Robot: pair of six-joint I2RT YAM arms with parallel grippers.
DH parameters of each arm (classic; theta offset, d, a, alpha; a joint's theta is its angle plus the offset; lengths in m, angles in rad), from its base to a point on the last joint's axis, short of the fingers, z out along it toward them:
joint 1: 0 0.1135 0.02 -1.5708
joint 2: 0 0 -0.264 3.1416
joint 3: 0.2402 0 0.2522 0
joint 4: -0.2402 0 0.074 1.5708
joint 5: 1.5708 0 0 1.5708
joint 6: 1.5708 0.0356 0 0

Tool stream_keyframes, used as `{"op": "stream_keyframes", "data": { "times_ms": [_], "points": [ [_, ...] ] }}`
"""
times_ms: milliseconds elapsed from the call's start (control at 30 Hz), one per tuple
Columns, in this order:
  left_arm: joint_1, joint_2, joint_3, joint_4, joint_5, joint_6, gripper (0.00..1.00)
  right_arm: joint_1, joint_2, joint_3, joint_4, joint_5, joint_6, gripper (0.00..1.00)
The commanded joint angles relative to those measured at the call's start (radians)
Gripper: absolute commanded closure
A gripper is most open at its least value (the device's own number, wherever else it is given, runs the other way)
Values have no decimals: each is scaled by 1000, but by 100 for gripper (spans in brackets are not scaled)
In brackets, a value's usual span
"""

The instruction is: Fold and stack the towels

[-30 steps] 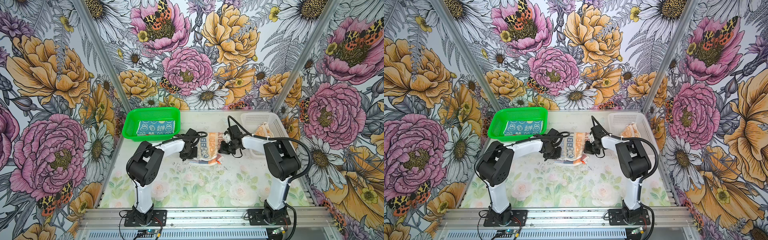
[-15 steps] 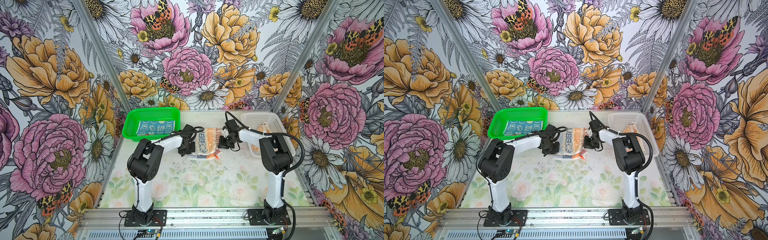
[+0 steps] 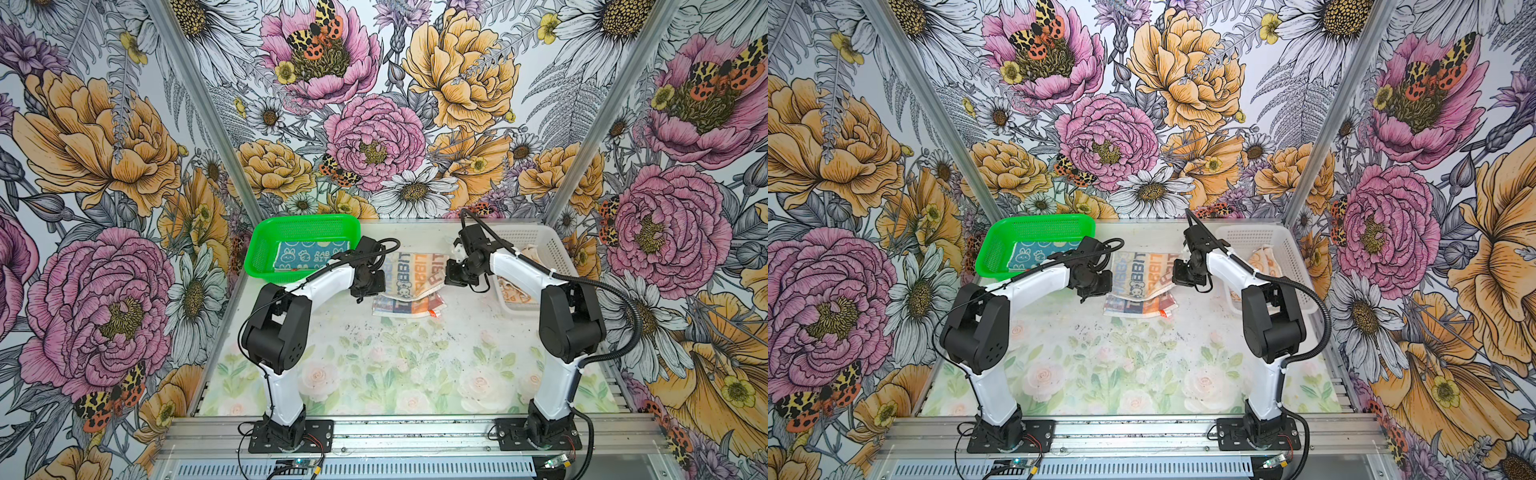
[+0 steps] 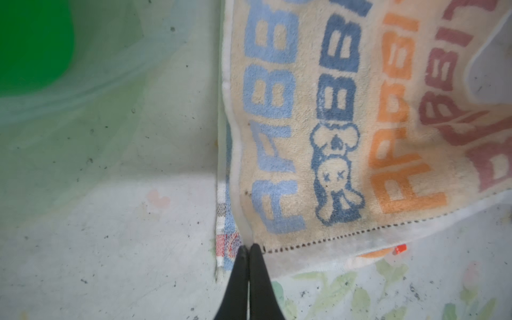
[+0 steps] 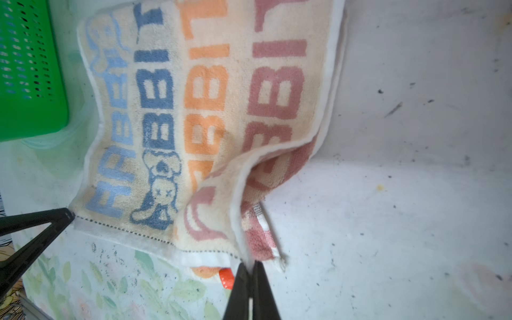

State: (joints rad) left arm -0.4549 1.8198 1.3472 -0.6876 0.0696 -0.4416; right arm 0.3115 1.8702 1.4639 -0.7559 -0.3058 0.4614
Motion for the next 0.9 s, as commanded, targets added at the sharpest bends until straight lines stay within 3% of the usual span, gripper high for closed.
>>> {"op": "stream_keyframes", "data": {
  "times_ms": [0, 300, 867],
  "points": [
    [-1, -72, -23, -12, -10, 20, 100, 28, -63, -7, -32, 25, -3, 100],
    [-3, -82, -116, -4, -11, 17, 100, 106, -64, -127, -2, 54, 26, 100],
    [-63, -9, -96, 33, 4, -7, 100, 97, 85, -248, 129, 60, 31, 100]
  ]
}}
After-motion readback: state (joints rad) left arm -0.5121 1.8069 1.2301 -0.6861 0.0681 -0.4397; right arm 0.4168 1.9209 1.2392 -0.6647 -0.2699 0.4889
